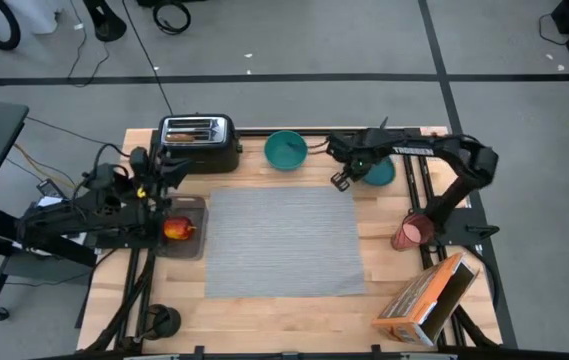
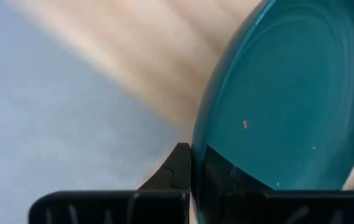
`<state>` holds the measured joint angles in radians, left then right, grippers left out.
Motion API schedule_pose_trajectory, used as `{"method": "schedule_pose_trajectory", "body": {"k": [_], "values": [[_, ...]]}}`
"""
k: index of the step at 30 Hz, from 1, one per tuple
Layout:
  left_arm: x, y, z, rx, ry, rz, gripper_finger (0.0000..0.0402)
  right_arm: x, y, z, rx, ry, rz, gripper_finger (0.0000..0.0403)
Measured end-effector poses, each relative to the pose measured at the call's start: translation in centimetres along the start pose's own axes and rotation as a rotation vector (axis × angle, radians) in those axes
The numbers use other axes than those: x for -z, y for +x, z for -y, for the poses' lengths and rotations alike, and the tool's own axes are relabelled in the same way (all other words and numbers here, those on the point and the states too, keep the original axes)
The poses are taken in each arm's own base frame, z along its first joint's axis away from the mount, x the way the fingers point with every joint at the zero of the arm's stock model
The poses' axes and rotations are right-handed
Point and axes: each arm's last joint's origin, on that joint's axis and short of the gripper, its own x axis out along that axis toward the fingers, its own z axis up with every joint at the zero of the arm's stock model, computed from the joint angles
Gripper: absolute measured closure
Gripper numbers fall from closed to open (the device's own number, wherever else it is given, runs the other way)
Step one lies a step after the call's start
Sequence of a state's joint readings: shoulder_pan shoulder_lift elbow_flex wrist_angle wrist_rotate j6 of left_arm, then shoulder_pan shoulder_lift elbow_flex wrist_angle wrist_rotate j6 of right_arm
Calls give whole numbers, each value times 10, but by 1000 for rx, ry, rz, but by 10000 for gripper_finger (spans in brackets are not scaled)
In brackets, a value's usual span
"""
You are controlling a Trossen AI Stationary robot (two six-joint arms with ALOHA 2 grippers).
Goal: Arrange a breakfast setting
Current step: Put the blue plate on the mat
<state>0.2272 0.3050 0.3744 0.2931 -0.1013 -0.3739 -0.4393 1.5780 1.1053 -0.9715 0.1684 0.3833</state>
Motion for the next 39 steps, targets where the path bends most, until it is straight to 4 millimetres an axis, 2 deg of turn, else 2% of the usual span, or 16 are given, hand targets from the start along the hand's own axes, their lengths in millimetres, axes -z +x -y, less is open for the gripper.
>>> {"method": "schedule_pose_trajectory", "body": {"k": [4, 9, 15, 20, 23, 25, 30, 36, 39], "values": [[4, 6, -1, -11, -5, -28, 321, 17, -31, -45, -66, -311, 99, 390], [9, 11, -1, -15, -107, -59, 283, 43, -44, -109, -134, -859, 209, 389], [4, 17, 15, 216, -241, -20, 277, 72, -35, -185, -171, -1382, 381, 389], [9, 21, 23, 274, -256, -40, 276, 75, -19, -236, -171, -1597, 519, 389], [13, 24, 24, 276, -265, -68, 276, 71, -17, -262, -171, -1690, 636, 389], [16, 26, 24, 271, -285, -81, 276, 70, -17, -276, -203, -1735, 691, 389], [12, 28, 26, 297, -318, -39, 276, 74, -1, -301, -258, -1861, 723, 389], [11, 27, 27, 310, -319, -28, 276, 79, 17, -311, -245, -1924, 718, 388], [12, 27, 27, 308, -318, -36, 276, 79, 19, -311, -236, -1925, 708, 387]]}}
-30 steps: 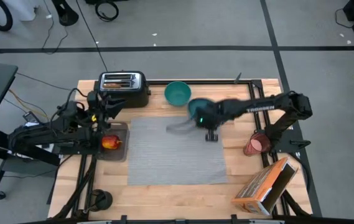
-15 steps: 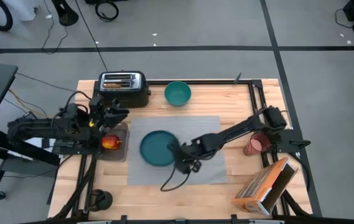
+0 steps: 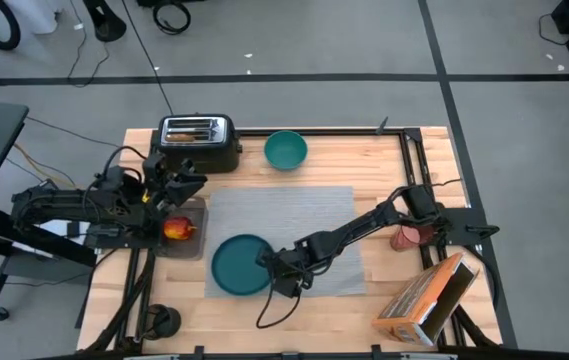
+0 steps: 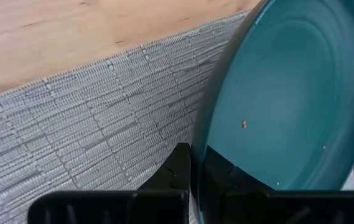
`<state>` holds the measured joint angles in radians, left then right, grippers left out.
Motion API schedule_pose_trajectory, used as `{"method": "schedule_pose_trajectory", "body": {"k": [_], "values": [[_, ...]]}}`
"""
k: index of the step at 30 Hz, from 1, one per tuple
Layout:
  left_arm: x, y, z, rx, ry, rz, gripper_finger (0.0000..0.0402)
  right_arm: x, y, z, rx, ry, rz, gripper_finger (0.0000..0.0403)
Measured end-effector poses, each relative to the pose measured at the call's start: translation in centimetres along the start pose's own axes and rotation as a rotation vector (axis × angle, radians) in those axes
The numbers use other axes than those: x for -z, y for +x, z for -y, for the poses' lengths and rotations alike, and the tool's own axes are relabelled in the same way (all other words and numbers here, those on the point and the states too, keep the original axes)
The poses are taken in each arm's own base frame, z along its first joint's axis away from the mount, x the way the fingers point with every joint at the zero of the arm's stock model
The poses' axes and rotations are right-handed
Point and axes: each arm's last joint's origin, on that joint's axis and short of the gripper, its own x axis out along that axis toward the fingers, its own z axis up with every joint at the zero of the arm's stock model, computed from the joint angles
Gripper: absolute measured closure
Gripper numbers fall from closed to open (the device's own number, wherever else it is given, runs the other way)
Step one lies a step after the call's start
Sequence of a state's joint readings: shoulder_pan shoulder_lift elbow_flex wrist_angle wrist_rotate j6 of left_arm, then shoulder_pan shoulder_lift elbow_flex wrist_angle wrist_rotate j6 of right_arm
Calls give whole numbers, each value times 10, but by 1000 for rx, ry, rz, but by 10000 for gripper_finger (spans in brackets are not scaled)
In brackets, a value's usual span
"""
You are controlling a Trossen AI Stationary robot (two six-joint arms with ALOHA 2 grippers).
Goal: Arrange a breakfast setting
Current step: Put the blue plate on the mat, then put the green bowl on the top of the mat
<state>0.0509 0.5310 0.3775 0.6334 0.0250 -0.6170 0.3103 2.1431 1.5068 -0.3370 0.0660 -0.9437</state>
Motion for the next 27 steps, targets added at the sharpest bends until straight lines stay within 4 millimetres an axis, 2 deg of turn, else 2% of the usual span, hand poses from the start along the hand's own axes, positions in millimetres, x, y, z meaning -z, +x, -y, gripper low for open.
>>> {"method": "schedule_pose_trajectory", "body": {"k": [6, 13, 15, 18, 21, 24, 27], "values": [[0, 0, 0, 11, 0, -8, 276, 1, 0, 0, 17, 33, -21, 363], [1, 0, 1, 29, 5, -20, 276, 1, 0, 1, 42, 112, -46, 300], [1, 0, 1, 29, 21, -20, 276, 0, -7, 2, 74, 108, -78, 280], [0, 0, 1, 29, 27, -19, 276, -4, -34, 9, 110, 153, -86, 254], [-2, 1, 3, 33, 39, -13, 276, 0, -70, 20, 99, 305, -47, 235], [-9, 5, 7, 19, 81, -26, 276, 16, -102, 36, 123, 531, -24, 222], [-16, 11, 11, -39, 142, -69, 276, 47, -126, 58, 196, 796, -16, 212]]}}
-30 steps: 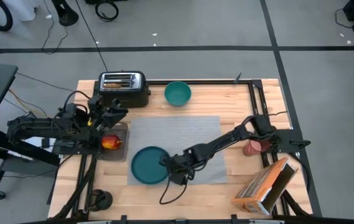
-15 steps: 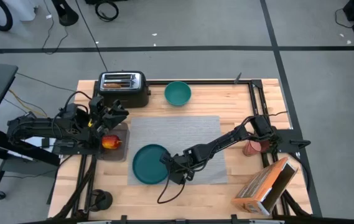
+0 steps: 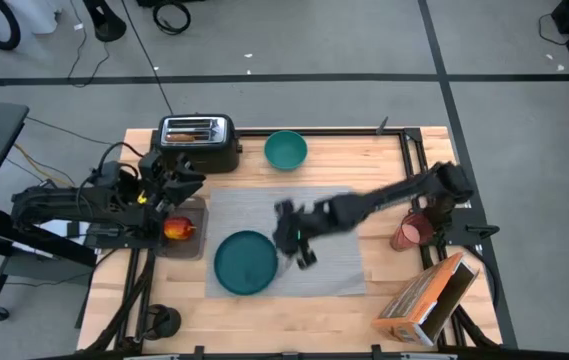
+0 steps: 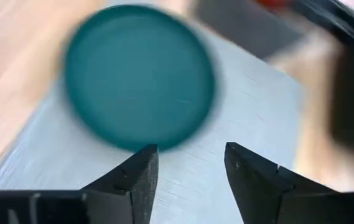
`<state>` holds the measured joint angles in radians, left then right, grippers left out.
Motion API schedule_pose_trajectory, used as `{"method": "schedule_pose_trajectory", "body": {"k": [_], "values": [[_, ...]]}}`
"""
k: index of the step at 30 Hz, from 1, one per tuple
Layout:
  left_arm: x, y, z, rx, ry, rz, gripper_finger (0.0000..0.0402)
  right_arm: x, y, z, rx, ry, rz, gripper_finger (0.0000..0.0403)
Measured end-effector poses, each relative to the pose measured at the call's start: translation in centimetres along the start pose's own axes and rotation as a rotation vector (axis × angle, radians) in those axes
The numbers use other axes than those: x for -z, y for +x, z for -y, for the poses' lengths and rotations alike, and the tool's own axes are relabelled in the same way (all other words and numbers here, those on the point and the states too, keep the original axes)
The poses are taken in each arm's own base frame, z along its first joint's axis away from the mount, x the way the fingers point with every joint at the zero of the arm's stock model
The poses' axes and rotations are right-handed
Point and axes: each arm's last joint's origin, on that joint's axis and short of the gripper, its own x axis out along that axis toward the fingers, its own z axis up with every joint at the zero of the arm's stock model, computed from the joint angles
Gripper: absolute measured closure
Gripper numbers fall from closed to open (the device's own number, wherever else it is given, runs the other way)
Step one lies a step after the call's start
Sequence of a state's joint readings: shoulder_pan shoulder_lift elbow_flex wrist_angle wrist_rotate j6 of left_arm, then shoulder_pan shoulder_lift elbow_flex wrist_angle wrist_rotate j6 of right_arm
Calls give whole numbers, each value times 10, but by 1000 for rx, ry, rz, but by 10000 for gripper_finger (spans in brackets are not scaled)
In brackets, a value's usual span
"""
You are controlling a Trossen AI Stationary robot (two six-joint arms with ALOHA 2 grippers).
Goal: Arrange a breakfast setting
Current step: Put the green bowl on the top of the mat
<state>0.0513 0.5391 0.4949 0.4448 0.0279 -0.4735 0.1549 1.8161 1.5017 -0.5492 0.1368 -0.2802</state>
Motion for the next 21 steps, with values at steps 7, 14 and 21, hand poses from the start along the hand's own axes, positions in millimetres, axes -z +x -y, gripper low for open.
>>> {"method": "schedule_pose_trajectory", "body": {"k": [7, 14, 21], "values": [[-16, 18, 6, -97, 112, -114, 276, 46, 12, 109, 176, 321, -65, 203], [-26, 23, 9, -146, 149, -201, 276, 104, 52, 171, 187, 463, -142, 203], [-34, 22, 3, -196, 167, -172, 276, 136, 76, 187, 103, 471, -184, 205]]}}
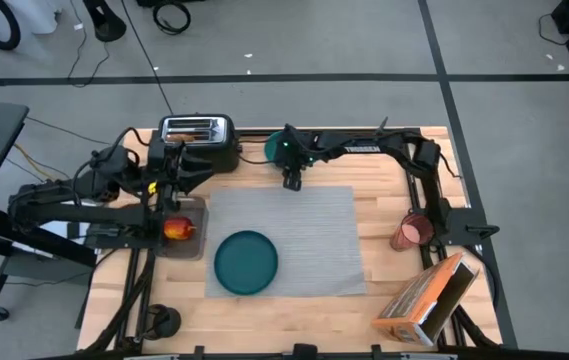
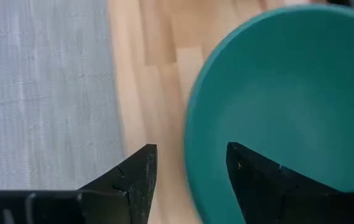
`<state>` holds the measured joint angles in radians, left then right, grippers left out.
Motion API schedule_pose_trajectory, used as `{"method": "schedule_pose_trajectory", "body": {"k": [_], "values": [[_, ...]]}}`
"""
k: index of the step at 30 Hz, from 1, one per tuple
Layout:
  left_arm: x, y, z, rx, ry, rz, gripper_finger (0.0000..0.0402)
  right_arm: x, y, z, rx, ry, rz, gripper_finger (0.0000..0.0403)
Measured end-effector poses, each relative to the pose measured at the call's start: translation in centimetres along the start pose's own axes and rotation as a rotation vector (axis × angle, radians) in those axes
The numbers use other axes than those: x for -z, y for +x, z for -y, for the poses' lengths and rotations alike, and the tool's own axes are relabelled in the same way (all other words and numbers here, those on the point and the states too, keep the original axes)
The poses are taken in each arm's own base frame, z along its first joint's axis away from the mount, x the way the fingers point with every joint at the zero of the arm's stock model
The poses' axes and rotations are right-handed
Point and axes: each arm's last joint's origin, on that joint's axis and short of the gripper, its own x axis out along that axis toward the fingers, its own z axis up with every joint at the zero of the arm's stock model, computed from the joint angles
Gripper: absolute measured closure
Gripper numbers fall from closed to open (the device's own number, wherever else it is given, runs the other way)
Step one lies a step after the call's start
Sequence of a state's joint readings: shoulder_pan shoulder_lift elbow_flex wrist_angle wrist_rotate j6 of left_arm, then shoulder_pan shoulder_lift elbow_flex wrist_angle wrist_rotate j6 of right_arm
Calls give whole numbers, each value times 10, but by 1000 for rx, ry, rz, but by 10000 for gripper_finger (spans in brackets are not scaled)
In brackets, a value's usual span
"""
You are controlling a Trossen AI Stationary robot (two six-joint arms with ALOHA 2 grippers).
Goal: Arrange a breakfast setting
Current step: Put the green bowl on the top of the mat
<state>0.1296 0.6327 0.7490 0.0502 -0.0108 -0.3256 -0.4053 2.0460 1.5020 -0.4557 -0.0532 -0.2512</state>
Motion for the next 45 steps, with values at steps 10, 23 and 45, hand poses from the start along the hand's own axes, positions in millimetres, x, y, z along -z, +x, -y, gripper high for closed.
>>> {"method": "schedule_pose_trajectory", "body": {"k": [10, 23, 45], "values": [[-6, 0, -10, -72, 13, 52, 276, 7, 11, 2, -32, -42, -31, 310], [-12, -4, -8, -47, -50, 106, 276, -20, -61, -47, -38, -248, 67, 394], [-14, -12, 5, 141, -110, 75, 276, -1, -35, -180, -179, -261, -78, 393]]}}
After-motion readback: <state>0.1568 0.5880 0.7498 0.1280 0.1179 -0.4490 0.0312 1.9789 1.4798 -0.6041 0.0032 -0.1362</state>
